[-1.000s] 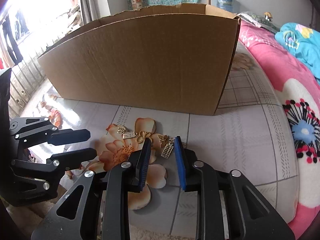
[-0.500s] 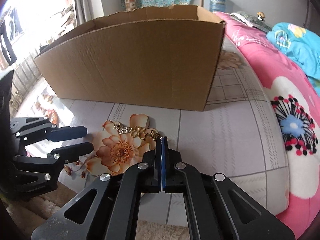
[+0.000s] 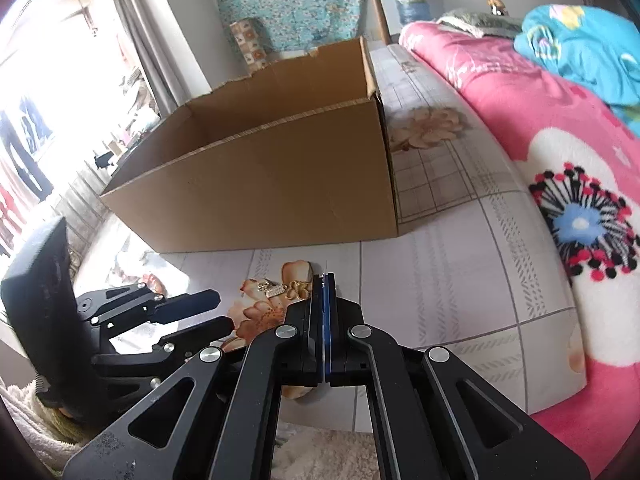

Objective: Organize jewelry

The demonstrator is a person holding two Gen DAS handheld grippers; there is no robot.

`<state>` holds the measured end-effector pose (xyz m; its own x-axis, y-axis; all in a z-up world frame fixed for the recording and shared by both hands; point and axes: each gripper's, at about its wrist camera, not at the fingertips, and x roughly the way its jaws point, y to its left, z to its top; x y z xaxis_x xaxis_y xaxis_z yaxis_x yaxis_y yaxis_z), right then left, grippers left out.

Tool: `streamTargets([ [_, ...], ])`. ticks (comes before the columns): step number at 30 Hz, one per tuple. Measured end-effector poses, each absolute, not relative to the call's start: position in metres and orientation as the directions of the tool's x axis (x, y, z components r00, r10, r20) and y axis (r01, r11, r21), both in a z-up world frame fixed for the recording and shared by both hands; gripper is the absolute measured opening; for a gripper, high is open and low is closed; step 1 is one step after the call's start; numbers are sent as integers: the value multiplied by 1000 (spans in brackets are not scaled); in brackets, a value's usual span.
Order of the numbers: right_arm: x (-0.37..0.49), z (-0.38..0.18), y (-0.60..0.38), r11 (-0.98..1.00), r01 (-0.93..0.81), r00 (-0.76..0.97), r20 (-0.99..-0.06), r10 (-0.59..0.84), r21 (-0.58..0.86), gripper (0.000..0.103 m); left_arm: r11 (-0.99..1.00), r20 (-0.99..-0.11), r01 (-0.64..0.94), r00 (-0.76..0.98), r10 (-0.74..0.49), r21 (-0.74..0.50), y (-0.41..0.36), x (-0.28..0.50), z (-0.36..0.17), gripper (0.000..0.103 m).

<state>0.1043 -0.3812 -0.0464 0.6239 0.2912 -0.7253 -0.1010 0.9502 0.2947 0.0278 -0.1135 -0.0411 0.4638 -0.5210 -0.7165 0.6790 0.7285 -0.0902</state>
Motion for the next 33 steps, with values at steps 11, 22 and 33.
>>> streamTargets([
  [11,116,-65,-381,926,-98,584,-732,350,364,0,683,-735,730,464,-495,2,-148,50,-47,20],
  [22,107,-66,-386,918,-91,591,-722,361,386,0,594,-805,804,372,-463,30,-157,65,-50,12],
  [33,100,-68,-389,916,-80,593,-719,361,394,0,520,-822,849,364,-438,98,-166,61,-51,6],
])
